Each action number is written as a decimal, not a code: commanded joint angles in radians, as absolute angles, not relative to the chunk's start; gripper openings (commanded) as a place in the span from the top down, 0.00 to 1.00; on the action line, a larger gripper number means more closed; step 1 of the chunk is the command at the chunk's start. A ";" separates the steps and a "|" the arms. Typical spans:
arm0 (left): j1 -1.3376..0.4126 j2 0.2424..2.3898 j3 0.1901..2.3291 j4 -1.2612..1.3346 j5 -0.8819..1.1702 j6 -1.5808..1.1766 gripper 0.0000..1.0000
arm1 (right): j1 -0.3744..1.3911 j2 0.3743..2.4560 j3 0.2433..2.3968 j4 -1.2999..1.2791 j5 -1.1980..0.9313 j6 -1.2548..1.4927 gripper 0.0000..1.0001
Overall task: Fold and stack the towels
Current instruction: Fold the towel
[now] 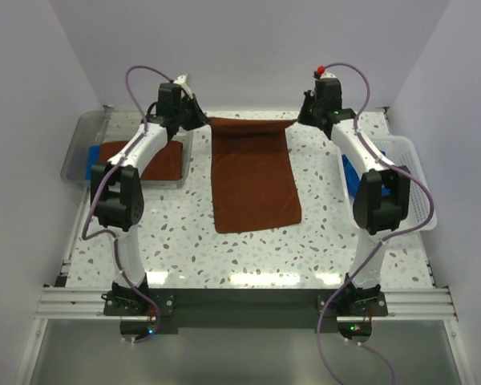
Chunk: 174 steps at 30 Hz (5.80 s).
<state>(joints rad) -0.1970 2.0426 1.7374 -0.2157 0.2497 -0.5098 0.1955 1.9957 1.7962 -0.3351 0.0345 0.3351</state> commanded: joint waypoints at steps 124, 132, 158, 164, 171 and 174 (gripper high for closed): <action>-0.739 1.210 0.771 -0.617 -0.084 -0.865 0.36 | 0.364 1.298 0.859 -0.578 0.055 0.446 0.68; -0.752 1.131 0.687 -0.664 -0.052 -0.891 0.43 | 0.364 1.246 0.830 -0.655 0.161 0.453 0.69; -0.767 1.548 0.878 -0.431 -0.025 -0.738 0.83 | 0.388 1.465 0.750 -0.466 -0.046 0.471 0.88; -0.769 1.513 0.700 -0.416 0.026 -0.794 0.90 | 0.391 1.366 0.645 -0.543 -0.055 0.540 0.85; -0.787 1.321 0.538 -0.417 0.115 -0.850 0.81 | 0.391 1.188 0.571 -0.670 -0.113 0.601 0.82; -0.788 1.234 0.574 -0.463 0.115 -0.819 0.62 | 0.391 1.105 0.595 -0.672 -0.132 0.597 0.79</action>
<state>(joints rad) -0.7815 1.2964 0.5743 -0.3504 0.0971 -0.8356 0.3882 1.1812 0.5766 -0.6147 -0.1070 0.5743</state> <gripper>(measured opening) 0.352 0.202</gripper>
